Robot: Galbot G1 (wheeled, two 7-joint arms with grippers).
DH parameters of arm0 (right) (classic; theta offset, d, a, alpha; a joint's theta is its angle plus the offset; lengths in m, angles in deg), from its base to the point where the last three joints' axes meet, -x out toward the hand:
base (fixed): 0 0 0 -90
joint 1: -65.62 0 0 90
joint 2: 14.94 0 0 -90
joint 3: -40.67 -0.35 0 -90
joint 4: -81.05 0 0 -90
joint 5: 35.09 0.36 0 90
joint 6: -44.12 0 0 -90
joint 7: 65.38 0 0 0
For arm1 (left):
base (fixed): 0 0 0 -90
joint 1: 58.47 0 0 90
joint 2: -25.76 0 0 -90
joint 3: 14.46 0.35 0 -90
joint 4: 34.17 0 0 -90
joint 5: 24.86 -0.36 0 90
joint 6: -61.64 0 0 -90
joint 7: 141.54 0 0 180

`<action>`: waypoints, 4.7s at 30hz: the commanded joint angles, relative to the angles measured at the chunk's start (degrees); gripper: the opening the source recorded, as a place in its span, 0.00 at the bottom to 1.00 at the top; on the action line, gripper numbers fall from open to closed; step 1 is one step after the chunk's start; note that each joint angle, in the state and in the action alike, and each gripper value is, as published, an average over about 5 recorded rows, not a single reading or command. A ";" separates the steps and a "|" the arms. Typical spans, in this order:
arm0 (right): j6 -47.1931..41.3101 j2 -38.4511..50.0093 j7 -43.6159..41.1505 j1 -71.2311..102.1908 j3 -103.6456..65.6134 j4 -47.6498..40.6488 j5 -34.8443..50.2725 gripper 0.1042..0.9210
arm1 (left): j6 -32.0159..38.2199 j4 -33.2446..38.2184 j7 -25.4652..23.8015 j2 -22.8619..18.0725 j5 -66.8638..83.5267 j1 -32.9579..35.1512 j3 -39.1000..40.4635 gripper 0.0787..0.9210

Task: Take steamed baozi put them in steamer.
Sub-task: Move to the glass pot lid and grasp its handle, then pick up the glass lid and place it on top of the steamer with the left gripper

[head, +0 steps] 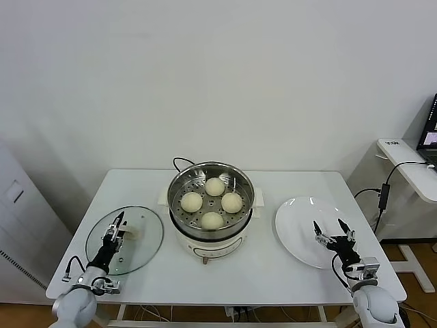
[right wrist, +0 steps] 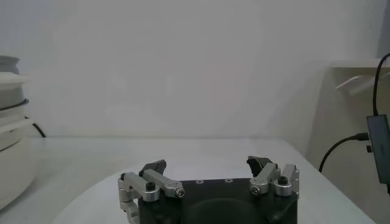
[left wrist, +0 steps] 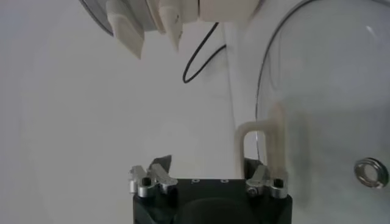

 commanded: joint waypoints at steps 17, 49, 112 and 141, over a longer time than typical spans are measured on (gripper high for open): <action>-0.03 0.23 -0.16 -0.71 0.22 0.73 -0.32 0.88 | -14.23 23.11 -12.40 8.06 18.24 8.21 -1.29 0.05; -1.31 -0.15 0.76 -1.45 -1.19 2.12 -1.14 0.88 | -52.89 43.76 -38.59 15.41 21.09 -14.96 30.97 0.04; -0.14 -3.18 -2.00 1.97 -4.43 0.39 -2.46 0.88 | -55.66 24.94 -42.57 -15.14 -8.89 -20.60 39.03 0.04; 0.56 -3.22 -3.10 2.16 -5.56 -0.53 -2.02 0.88 | -55.66 22.62 -41.65 -17.84 -10.41 -18.92 39.32 0.04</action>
